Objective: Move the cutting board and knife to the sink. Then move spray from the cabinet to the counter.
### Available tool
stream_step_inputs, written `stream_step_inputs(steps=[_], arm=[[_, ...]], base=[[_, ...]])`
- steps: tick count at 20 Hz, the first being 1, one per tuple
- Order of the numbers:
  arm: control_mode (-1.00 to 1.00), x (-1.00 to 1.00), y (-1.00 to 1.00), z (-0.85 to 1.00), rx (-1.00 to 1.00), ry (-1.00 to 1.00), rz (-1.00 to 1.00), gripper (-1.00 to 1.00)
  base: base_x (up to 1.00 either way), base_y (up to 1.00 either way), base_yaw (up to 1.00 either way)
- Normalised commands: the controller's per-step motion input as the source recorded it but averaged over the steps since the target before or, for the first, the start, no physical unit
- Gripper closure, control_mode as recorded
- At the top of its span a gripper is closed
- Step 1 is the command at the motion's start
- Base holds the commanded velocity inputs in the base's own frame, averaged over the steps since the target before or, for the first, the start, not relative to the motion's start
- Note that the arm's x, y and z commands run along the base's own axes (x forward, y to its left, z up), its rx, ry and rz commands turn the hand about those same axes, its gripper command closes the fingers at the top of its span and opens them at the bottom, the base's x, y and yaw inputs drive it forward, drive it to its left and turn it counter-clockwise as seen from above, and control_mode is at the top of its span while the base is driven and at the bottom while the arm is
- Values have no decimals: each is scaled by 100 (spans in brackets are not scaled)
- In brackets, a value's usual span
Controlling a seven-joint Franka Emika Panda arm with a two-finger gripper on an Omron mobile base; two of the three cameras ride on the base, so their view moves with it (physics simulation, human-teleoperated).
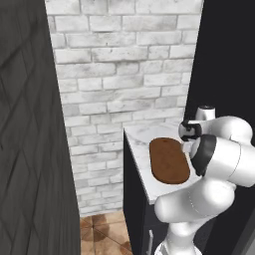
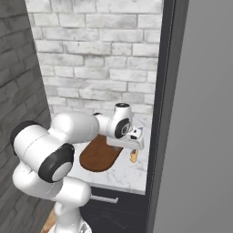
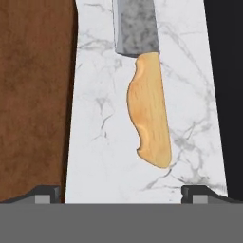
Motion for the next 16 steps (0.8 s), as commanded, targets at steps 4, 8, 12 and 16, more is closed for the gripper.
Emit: stream_step_inputs(steps=[4, 8, 12, 16], arm=[[-100, 28, -8, -19, 0, 0, 0, -100], [-100, 19, 0, -18, 0, 0, 0, -100], [-100, 17, -9, -18, 0, 0, 0, -100], [-100, 14, -19, -15, 0, 0, 0, -100]], base=[[0, 0, 0], [0, 0, 0], [0, 0, 0], [0, 0, 0]])
